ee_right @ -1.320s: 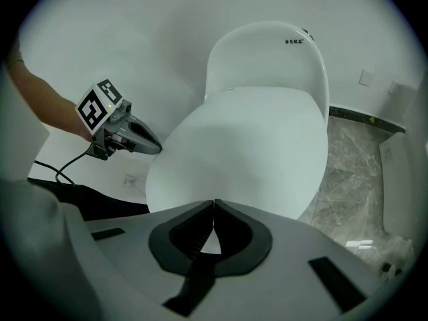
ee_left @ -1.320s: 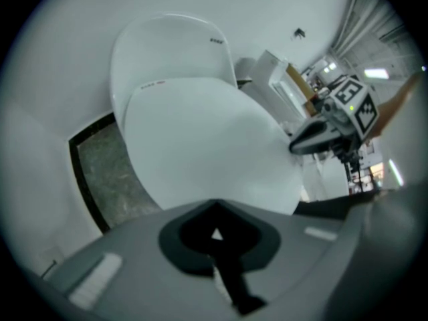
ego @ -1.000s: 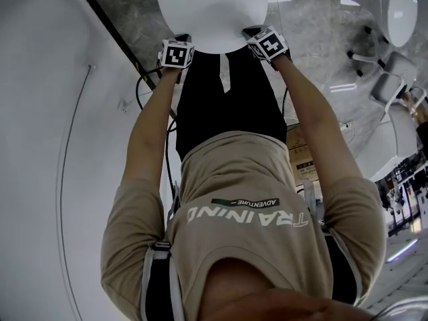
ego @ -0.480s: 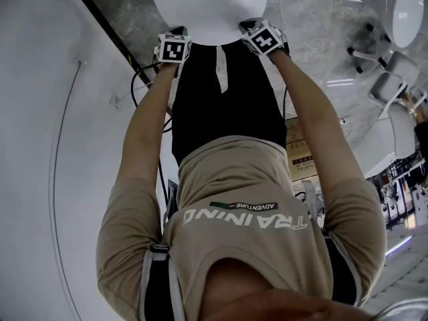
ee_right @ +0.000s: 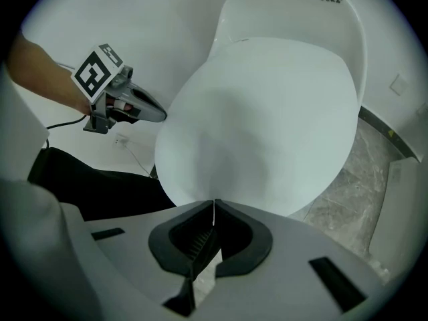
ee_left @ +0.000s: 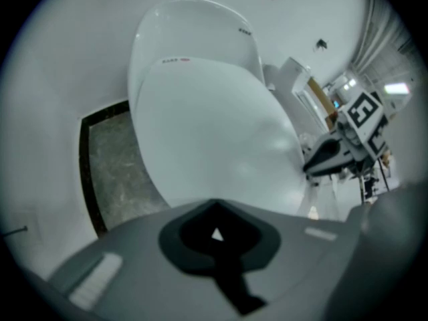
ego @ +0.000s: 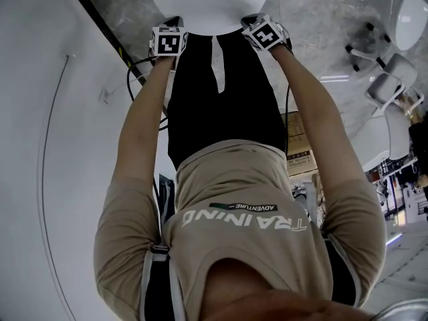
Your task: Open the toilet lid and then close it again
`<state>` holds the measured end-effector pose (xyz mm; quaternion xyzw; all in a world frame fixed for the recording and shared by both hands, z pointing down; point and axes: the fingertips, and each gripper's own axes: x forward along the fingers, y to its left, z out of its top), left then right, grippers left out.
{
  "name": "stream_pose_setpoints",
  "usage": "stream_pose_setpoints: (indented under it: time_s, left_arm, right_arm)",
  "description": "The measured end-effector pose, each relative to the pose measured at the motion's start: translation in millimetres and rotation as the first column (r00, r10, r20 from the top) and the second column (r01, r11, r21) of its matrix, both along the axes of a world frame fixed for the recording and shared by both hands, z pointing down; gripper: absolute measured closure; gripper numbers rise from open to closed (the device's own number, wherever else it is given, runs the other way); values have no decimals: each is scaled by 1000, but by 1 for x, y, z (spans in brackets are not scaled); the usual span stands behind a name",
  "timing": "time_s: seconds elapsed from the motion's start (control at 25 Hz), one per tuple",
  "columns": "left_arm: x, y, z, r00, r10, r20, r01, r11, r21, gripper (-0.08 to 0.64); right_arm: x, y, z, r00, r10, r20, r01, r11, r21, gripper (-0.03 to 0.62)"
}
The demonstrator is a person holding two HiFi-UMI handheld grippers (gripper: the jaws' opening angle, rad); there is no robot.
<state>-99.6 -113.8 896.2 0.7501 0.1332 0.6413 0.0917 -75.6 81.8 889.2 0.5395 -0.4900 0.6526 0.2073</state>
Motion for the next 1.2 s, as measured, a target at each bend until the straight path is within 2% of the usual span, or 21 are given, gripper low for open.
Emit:
stream_pose_setpoints:
  time_s: [0.2,0.36,0.6,0.72,0.84,0.96,1.04,1.2]
  left_arm:
    - [4,-3,4,999,-34,29,35,999,-15,554]
    - [1,-1,5,1000,15,12,-15,1000,3,554]
    - [2,0,7,997,73,21,-74,997,26,554]
    - [2,0,7,998,65,9,-65,998,25,554]
    - [2,0,4,997,47,-53,-45,998,48,554]
    - [5,-3,3,992,45,-117,-36,997,74,554]
    - [2,-4,2,993,41,-115,-33,997,75,554]
    - [4,1,4,998,40,-55,-38,999,37,555]
  right_arm:
    - [2,4,13,1000,5,8,-5,1000,-29,575]
    - [7,-1,16,998,57,-3,-57,998,-30,577]
    - [-4,8,21,997,69,34,-64,987,-147,577]
    - [0,5,20,990,137,17,-135,987,-88,577]
    - [11,2,18,978,205,-19,-205,979,2,577]
    - [14,0,18,981,195,-19,-194,981,27,577]
    - [10,-1,19,984,179,-3,-179,983,35,577]
    - [8,3,17,989,150,14,-150,988,37,577]
